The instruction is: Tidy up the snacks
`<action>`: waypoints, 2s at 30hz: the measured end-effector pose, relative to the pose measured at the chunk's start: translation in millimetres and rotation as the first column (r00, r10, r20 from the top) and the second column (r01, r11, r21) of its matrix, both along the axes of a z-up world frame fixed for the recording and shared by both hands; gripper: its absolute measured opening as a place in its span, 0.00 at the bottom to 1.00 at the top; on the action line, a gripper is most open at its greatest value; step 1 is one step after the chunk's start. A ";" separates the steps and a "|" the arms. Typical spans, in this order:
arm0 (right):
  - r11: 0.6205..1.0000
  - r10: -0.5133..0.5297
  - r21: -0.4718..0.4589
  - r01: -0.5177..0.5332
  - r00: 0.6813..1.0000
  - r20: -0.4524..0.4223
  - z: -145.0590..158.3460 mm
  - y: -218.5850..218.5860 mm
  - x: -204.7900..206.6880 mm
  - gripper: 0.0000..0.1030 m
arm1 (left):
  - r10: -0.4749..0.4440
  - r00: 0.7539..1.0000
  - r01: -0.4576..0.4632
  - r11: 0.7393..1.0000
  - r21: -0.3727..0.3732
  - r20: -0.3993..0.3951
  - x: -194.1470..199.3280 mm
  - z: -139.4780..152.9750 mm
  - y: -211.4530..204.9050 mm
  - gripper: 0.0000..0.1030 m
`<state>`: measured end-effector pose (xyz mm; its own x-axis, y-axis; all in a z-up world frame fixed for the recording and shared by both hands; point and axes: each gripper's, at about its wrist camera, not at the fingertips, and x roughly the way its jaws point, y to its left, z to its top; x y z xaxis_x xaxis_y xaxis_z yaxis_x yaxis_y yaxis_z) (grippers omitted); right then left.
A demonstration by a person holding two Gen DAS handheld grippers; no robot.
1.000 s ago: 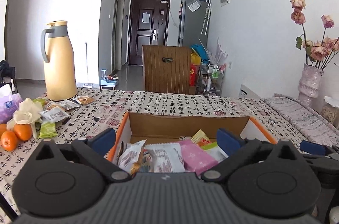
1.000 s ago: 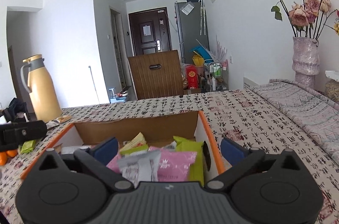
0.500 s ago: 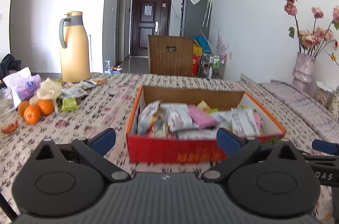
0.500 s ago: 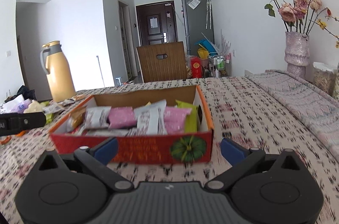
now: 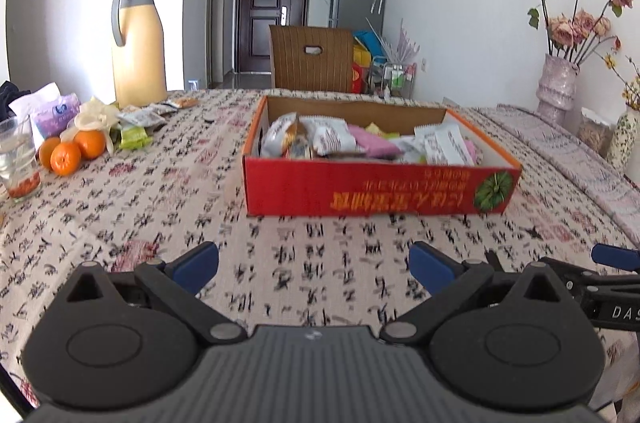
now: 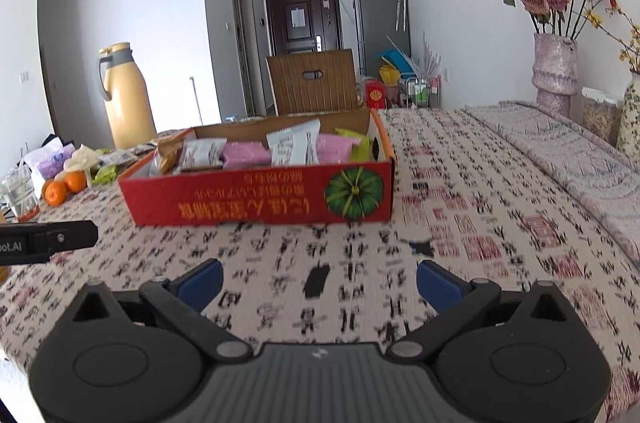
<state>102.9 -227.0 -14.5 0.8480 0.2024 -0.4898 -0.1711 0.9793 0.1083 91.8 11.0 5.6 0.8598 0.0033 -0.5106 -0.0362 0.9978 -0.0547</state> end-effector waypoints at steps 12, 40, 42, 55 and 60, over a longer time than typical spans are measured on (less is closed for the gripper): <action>1.000 -0.012 -0.007 0.011 0.999 -0.030 -7.3 -2.6 -5.5 1.00 | -0.027 0.999 0.027 1.000 0.000 -0.039 -4.7 -11.9 -2.2 1.00; 1.000 -0.010 -0.009 0.010 0.999 -0.032 -7.7 -2.2 -5.0 1.00 | -0.030 0.999 0.030 1.000 0.002 -0.038 -5.5 -12.4 -3.8 1.00; 1.000 -0.011 -0.009 0.010 0.999 -0.032 -7.9 -2.1 -5.0 1.00 | -0.030 0.999 0.030 1.000 0.002 -0.037 -5.8 -12.4 -3.6 1.00; 1.000 -0.008 -0.012 0.008 0.999 -0.033 -10.0 -1.4 -4.6 1.00 | -0.032 0.999 0.032 0.999 0.003 -0.035 -6.1 -12.0 -4.7 1.00; 1.000 -0.008 -0.012 0.008 0.999 -0.034 -9.6 -1.2 -4.6 1.00 | -0.031 0.999 0.031 0.999 0.003 -0.035 -6.2 -12.2 -4.4 1.00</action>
